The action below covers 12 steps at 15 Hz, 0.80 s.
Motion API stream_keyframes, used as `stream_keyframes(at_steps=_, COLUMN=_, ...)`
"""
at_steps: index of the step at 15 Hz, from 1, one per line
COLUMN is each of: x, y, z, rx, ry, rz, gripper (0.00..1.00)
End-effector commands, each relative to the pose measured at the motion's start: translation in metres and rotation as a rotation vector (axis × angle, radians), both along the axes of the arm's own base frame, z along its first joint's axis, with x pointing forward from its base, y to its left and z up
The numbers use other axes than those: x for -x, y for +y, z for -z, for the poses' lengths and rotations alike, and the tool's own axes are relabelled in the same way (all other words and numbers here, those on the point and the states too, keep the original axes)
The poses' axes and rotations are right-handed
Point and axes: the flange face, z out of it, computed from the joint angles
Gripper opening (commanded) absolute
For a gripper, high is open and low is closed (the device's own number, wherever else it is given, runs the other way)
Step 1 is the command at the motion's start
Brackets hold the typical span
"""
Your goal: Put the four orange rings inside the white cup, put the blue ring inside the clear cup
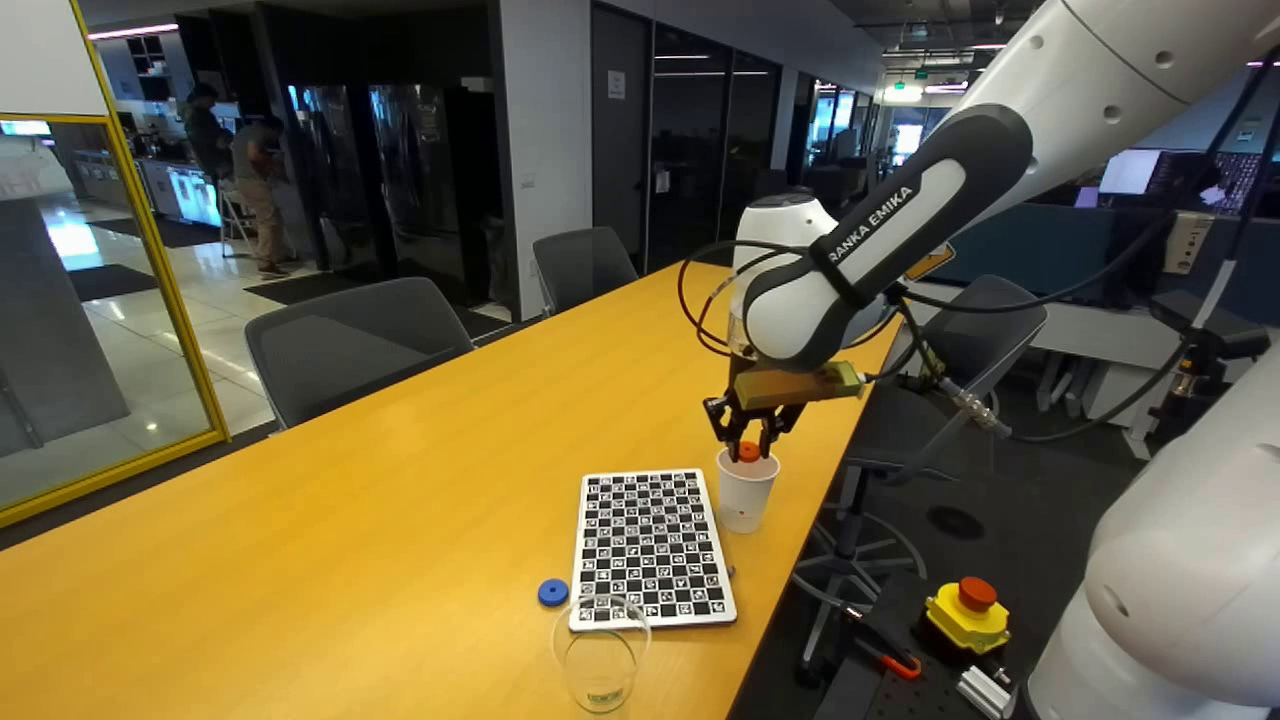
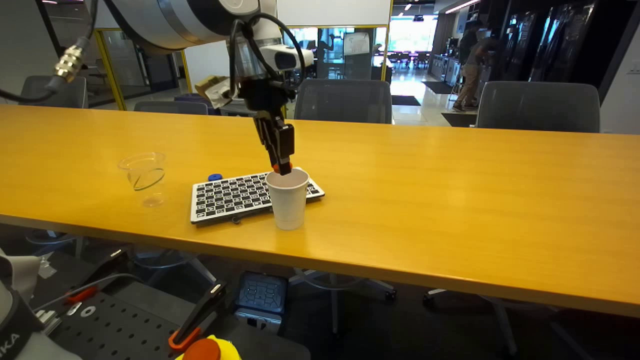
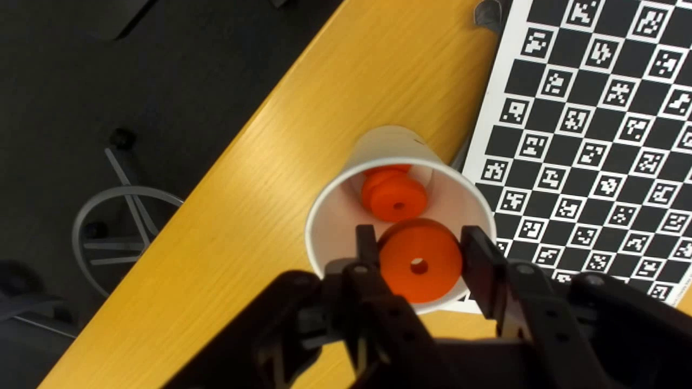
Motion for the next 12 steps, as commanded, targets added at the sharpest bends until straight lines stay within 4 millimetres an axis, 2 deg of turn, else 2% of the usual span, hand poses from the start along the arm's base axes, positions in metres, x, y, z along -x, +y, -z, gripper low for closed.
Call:
stream_keyframes(at_steps=1, x=0.004, y=-0.001, z=-0.006, rx=0.007, ry=0.000, rz=0.025, gripper=0.69)
stream_keyframes(at_steps=5, x=0.002, y=0.005, z=-0.009, rx=0.012, ry=-0.004, rz=0.007, gripper=0.98)
stream_keyframes(at_steps=8, x=-0.004, y=0.029, z=-0.012, rx=0.026, ry=-0.007, rz=-0.077, gripper=1.00)
stream_keyframes(at_steps=12, x=-0.018, y=0.084, z=-0.011, rx=0.025, ry=-0.002, rz=-0.228, gripper=1.00)
